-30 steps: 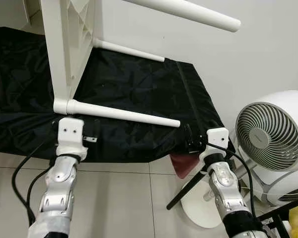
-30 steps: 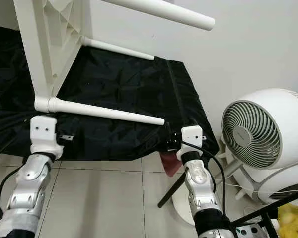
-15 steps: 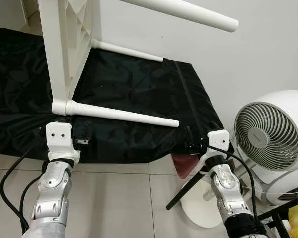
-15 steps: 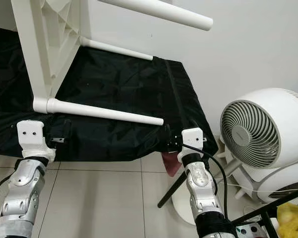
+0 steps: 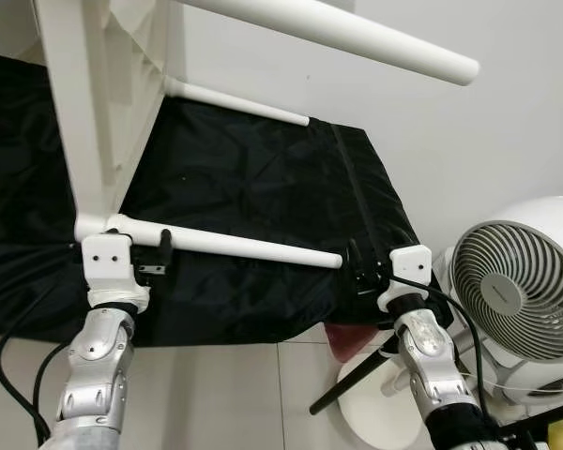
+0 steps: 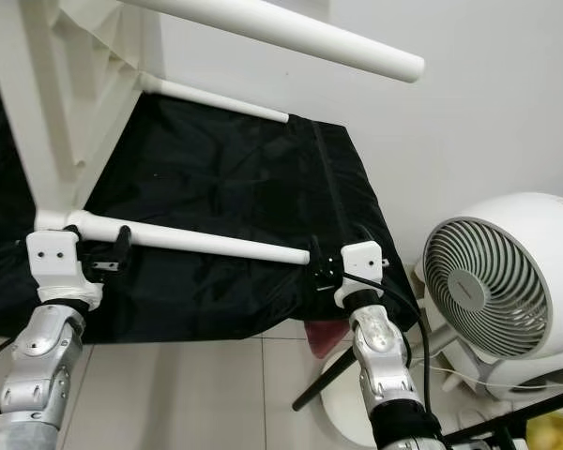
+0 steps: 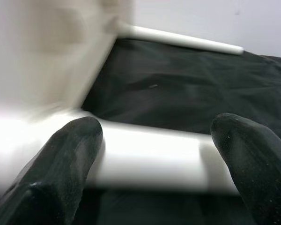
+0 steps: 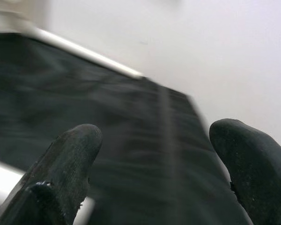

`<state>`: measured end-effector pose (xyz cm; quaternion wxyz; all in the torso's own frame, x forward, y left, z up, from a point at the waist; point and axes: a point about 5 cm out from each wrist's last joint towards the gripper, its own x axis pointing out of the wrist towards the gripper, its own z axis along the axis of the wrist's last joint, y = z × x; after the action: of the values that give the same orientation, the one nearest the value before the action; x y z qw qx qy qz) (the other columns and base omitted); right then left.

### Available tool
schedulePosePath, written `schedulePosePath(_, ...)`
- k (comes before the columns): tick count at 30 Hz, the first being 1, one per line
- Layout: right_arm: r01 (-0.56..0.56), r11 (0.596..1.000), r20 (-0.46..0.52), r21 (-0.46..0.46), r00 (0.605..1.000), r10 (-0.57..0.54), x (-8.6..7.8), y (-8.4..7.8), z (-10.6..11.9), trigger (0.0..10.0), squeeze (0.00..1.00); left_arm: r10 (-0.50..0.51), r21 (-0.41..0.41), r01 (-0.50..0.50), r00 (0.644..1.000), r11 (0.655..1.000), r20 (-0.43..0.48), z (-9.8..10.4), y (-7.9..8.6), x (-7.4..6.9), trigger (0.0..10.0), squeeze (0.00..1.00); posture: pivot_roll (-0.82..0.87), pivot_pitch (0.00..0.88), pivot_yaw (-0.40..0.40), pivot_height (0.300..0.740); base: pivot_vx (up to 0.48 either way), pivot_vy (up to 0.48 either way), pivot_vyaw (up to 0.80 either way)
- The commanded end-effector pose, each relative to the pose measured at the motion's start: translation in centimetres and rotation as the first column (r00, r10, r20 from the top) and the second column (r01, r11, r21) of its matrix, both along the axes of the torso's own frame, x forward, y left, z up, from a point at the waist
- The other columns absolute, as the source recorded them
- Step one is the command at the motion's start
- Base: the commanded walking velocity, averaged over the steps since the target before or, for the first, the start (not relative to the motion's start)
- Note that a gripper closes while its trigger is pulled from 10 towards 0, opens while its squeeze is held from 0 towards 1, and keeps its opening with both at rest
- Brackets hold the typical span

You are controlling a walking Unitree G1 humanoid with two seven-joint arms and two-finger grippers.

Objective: Building children table

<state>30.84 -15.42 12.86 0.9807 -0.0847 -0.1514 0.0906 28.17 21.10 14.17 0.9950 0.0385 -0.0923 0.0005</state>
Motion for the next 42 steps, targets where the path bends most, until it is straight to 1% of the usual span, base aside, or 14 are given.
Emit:
schedulePosePath(1,0.038,0.999,-0.034,-0.016,0.999,-0.039,-0.3,-1.3,-0.8,10.0,0.00,-0.080,-0.010,0.080,0.997,0.997,0.008,0.2,-1.6,0.1,10.0,0.00,0.07,0.002,-0.198,0.740,0.000,0.000,0.00)
schedulePosePath(10,0.033,0.999,-0.037,-0.019,0.999,-0.034,-0.3,-1.3,-0.8,10.0,0.00,-0.063,-0.025,0.063,0.998,0.998,0.024,0.4,-1.6,-0.3,10.0,0.00,0.07,0.008,-0.196,0.740,0.000,0.000,0.00)
schedulePosePath(14,0.031,0.999,-0.037,-0.020,0.999,-0.031,-0.3,-1.3,-0.8,10.0,0.00,-0.066,0.003,0.066,0.997,0.998,0.029,0.4,-1.7,-0.4,10.0,0.00,0.07,0.010,-0.195,0.740,0.000,0.000,0.00)
schedulePosePath(18,0.035,0.999,-0.036,-0.029,0.999,-0.036,-0.1,-1.6,-0.7,10.0,0.00,-0.172,-0.032,0.171,0.985,0.985,-0.006,0.0,-3.2,-0.8,10.0,0.00,0.06,0.016,-0.195,0.740,0.000,0.000,0.00)
schedulePosePath(19,0.041,0.999,-0.031,-0.030,0.999,-0.042,0.1,-1.7,-0.4,10.0,0.00,-0.273,-0.028,0.272,0.962,0.962,-0.026,-0.1,-4.5,-1.2,10.0,0.00,0.06,0.015,-0.195,0.740,0.000,0.000,0.00)
schedulePosePath(22,0.045,0.998,-0.028,-0.031,0.999,-0.046,0.2,-1.8,-0.3,10.0,0.00,-0.328,-0.039,0.326,0.944,0.945,-0.045,-0.2,-5.1,-1.4,10.0,0.00,0.06,0.017,-0.194,0.740,0.000,0.000,0.00)
schedulePosePath(24,0.051,0.998,-0.020,-0.030,0.998,-0.052,0.4,-2.0,0.1,10.0,0.00,-0.423,-0.080,0.416,0.901,0.906,-0.099,-0.6,-6.2,-1.9,10.0,0.00,0.06,0.017,-0.191,0.740,0.000,0.000,0.00)
schedulePosePath(27,0.057,0.998,-0.011,-0.031,0.998,-0.058,0.5,-2.1,0.4,10.0,0.00,-0.469,-0.131,0.453,0.871,0.882,-0.144,-1.0,-6.8,-2.2,10.0,0.00,0.06,0.018,-0.189,0.740,0.000,0.000,0.00)
schedulePosePath(33,0.073,0.996,0.022,-0.058,0.997,-0.072,0.5,-2.3,0.9,10.0,0.00,-0.466,-0.175,0.439,0.868,0.881,-0.172,-1.0,-6.7,-2.8,10.0,0.00,0.07,0.027,-0.187,0.740,0.000,0.000,0.00)
schedulePosePath(35,0.105,0.989,0.068,-0.101,0.993,-0.099,0.4,-2.4,1.6,10.0,0.00,-0.437,-0.185,0.407,0.883,0.895,-0.173,-0.8,-6.3,-3.2,10.0,0.00,0.07,0.031,-0.187,0.740,0.000,0.000,0.00)
schedulePosePath(39,0.122,0.987,0.100,-0.109,0.989,-0.111,0.4,-2.6,2.1,10.0,0.00,-0.404,-0.209,0.368,0.899,0.906,-0.169,-0.6,-5.7,-3.5,10.0,0.00,0.07,0.034,-0.189,0.740,0.000,0.000,0.00)
schedulePosePath(40,0.127,0.987,0.114,-0.102,0.987,-0.115,0.4,-2.6,2.4,10.0,1.00,-0.389,-0.254,0.342,0.905,0.905,-0.170,-0.6,-5.4,-3.6,10.0,0.00,0.08,0.035,-0.190,0.740,0.000,0.000,0.00)
schedulePosePath(41,0.140,0.983,0.149,-0.118,0.981,-0.122,0.4,-2.6,3.1,10.0,1.00,-0.378,-0.328,0.309,0.909,0.893,-0.173,-0.5,-5.1,-3.7,10.0,0.00,0.08,0.037,-0.189,0.740,0.000,0.000,0.00)
schedulePosePath(42,0.140,0.983,0.149,-0.118,0.981,-0.122,0.4,-2.6,3.1,10.0,1.00,-0.378,-0.328,0.309,0.909,0.893,-0.173,-0.5,-5.1,-3.7,10.0,0.00,0.08,0.037,-0.189,0.740,0.000,0.000,0.00)
